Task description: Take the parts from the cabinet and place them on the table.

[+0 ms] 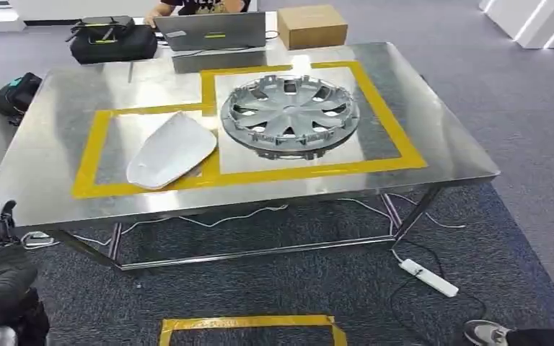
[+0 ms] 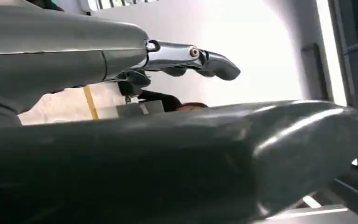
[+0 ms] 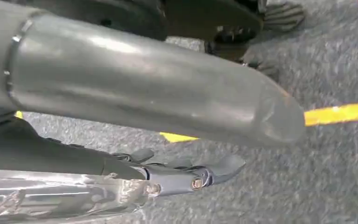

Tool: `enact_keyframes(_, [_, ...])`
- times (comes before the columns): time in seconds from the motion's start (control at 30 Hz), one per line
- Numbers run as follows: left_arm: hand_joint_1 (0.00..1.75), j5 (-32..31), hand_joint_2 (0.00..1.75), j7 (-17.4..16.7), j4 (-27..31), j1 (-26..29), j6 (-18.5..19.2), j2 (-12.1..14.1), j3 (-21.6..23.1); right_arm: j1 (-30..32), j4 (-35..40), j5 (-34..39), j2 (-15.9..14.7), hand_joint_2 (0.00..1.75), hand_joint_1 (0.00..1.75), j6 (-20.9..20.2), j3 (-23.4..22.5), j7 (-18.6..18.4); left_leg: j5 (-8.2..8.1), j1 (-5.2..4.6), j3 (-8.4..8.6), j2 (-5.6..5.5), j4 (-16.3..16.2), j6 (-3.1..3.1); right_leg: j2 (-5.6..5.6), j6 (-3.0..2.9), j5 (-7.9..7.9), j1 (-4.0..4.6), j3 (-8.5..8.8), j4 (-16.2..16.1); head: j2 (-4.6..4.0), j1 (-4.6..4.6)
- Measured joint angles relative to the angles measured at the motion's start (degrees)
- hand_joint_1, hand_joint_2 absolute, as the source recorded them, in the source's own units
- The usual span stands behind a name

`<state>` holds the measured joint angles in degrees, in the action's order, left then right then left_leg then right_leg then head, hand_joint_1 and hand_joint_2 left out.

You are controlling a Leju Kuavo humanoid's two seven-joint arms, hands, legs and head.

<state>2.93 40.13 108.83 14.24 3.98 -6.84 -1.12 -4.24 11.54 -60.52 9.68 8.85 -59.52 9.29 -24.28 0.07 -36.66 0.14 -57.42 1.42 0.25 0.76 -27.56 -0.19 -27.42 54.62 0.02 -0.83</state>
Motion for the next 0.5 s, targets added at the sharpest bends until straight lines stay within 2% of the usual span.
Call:
enact_keyframes(0.03, [0.00,0.0,0.00,0.0,0.0,-0.1,0.0,0.0,-0.1,0.0,0.0,0.0,0.0,0.00,0.00,0.0,0.0,0.1,-3.81,0.16,-1.35,0.00,-4.4,0.29,-0.05,-0.26,0.72,-0.04,-0.79,0.1,0.00,-0.07])
enact_keyframes(0.07, [0.00,0.0,0.00,0.0,0.0,-0.2,0.1,0.0,-0.3,0.1,0.0,0.0,0.0,0.00,0.00,0.0,0.0,0.1,-6.55,0.33,-2.65,0.00,-9.1,0.54,-0.09,-0.28,1.19,-0.07,-1.48,0.1,0.00,-0.04])
enact_keyframes(0.1, [0.00,0.0,0.00,0.0,0.0,-0.2,0.1,-0.1,-0.4,0.1,0.0,0.1,0.0,0.00,0.00,-0.1,0.0,0.1,-8.50,0.52,-3.78,0.00,-13.8,0.81,-0.13,-0.22,1.64,-0.11,-2.25,0.3,0.00,0.00])
enact_keyframes(0.13, [0.00,0.0,0.00,0.0,0.0,-0.2,0.2,-0.1,-0.4,0.1,0.0,0.1,0.0,0.00,0.00,-0.1,0.0,0.1,-8.74,0.66,-3.82,0.01,-15.9,1.01,-0.18,-0.11,1.99,-0.22,-2.93,0.5,0.00,-0.02])
enact_keyframes(0.17, [0.00,0.0,0.00,0.0,0.0,-0.2,0.2,-0.1,-0.5,0.2,0.0,0.1,0.0,0.00,0.00,-0.2,0.0,0.0,-7.71,0.85,-2.56,0.01,-15.2,1.23,-0.20,0.13,2.32,-0.40,-3.65,0.8,0.00,-0.02])
enact_keyframes(0.2, [0.00,-0.1,0.00,0.0,0.0,-0.2,0.2,-0.2,-0.5,0.2,0.0,0.1,0.0,0.00,0.00,-0.2,0.0,-0.1,-5.99,1.09,-0.51,0.01,-12.5,1.47,-0.20,0.44,2.72,-0.61,-4.28,0.9,0.00,-0.05])
enact_keyframes(0.23, [0.00,-0.2,0.00,0.0,0.0,-0.3,0.3,-0.2,-0.5,0.2,0.0,0.1,0.0,0.00,0.00,-0.2,0.0,-0.3,-3.93,1.37,2.61,0.01,-7.8,1.76,-0.18,0.82,3.07,-0.95,-4.98,1.1,0.00,0.02])
enact_keyframes(0.27, [0.00,-0.3,0.00,0.0,0.0,-0.5,0.3,-0.2,-0.5,0.1,0.0,0.1,0.0,0.00,0.00,-0.2,0.0,-0.4,-2.65,1.75,5.97,0.02,-2.9,2.25,-0.09,1.21,3.30,-1.09,-5.48,1.5,0.00,-0.09])
enact_keyframes(0.3, [0.00,-0.5,0.00,0.0,0.0,-0.8,0.3,-0.3,-0.5,0.2,0.2,0.1,-0.1,0.00,0.00,-0.2,-0.1,-0.7,-3.29,2.02,8.74,-0.19,1.3,2.81,-0.06,1.70,3.45,-0.76,-6.26,2.0,0.00,-0.39])
enact_keyframes(0.33, [0.00,-0.5,0.00,0.0,0.0,-0.9,0.3,-0.3,-0.5,0.1,0.2,0.0,-0.1,0.00,0.00,-0.2,-0.1,-0.8,-3.69,1.66,8.82,-0.60,2.1,1.88,-0.03,2.12,3.81,-0.74,-6.68,2.3,0.00,-0.42])
enact_keyframes(0.37, [0.00,-0.6,0.00,0.0,0.0,-0.9,0.4,-0.4,-0.5,0.2,0.2,0.0,-0.1,0.00,0.00,-0.2,-0.1,-0.8,-3.65,1.71,8.22,-0.38,1.9,1.50,-0.01,2.60,4.30,-0.69,-6.81,2.4,0.00,-0.20])
enact_keyframes(0.43, [0.00,-0.7,0.00,0.0,0.0,-0.9,0.5,-0.4,-0.5,0.4,0.2,0.0,-0.1,0.00,0.00,-0.2,-0.1,-1.0,-3.19,1.41,7.60,-0.36,1.5,0.42,-0.01,3.20,5.02,-1.01,-6.93,2.1,0.00,-0.22])
enact_keyframes(0.47, [0.00,-0.8,0.00,0.0,0.0,-1.0,0.6,-0.4,-0.6,0.5,0.2,0.0,-0.1,0.00,0.00,-0.2,-0.2,-1.1,-2.67,1.56,7.06,-0.10,1.6,-0.50,-0.06,3.41,4.26,-1.24,-7.32,2.5,0.00,-0.15])
enact_keyframes(0.5, [0.00,-1.0,0.00,0.0,0.0,-1.2,0.6,-0.5,-0.7,0.5,0.1,0.0,-0.1,0.00,0.00,-0.2,-0.2,-1.1,-2.20,1.43,6.46,-0.04,1.6,-1.22,-0.18,3.46,1.48,-1.18,-8.53,4.3,0.00,-0.04])
